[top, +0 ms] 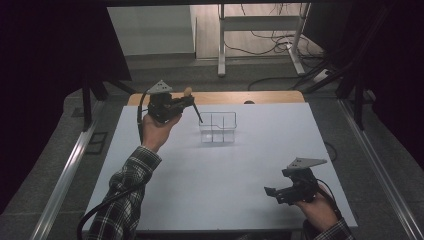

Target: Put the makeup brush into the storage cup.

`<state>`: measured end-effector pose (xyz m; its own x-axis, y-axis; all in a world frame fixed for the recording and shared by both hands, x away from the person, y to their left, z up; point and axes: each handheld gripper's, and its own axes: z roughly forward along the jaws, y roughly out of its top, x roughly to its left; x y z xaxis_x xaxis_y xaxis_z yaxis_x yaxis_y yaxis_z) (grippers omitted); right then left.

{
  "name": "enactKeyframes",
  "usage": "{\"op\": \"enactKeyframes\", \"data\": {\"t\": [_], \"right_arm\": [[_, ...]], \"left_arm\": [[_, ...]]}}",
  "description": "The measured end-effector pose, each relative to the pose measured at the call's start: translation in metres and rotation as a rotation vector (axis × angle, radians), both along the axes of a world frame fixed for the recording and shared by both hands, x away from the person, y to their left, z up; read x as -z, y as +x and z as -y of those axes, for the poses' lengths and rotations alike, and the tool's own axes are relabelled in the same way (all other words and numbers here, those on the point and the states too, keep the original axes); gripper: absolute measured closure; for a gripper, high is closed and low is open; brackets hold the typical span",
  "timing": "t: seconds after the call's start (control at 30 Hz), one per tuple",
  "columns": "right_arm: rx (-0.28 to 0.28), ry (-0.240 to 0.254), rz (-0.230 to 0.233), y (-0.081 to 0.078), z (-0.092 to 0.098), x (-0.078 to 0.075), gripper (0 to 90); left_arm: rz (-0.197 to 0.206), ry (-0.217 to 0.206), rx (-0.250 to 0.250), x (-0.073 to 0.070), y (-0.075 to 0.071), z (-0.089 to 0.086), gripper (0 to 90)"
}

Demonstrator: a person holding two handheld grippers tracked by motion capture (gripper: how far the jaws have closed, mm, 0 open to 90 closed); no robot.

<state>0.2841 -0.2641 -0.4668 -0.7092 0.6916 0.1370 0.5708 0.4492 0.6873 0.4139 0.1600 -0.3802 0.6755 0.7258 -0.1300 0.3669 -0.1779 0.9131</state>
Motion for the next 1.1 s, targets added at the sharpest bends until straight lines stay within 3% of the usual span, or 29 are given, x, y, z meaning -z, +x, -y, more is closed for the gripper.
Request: {"op": "enactKeyframes", "data": {"t": [1.1], "right_arm": [[-0.012,-0.005,-0.007,0.000,-0.001,0.001,5.2]], "left_arm": [[-0.044,0.038,-0.014,0.041,0.015,0.020,84.3]]}}
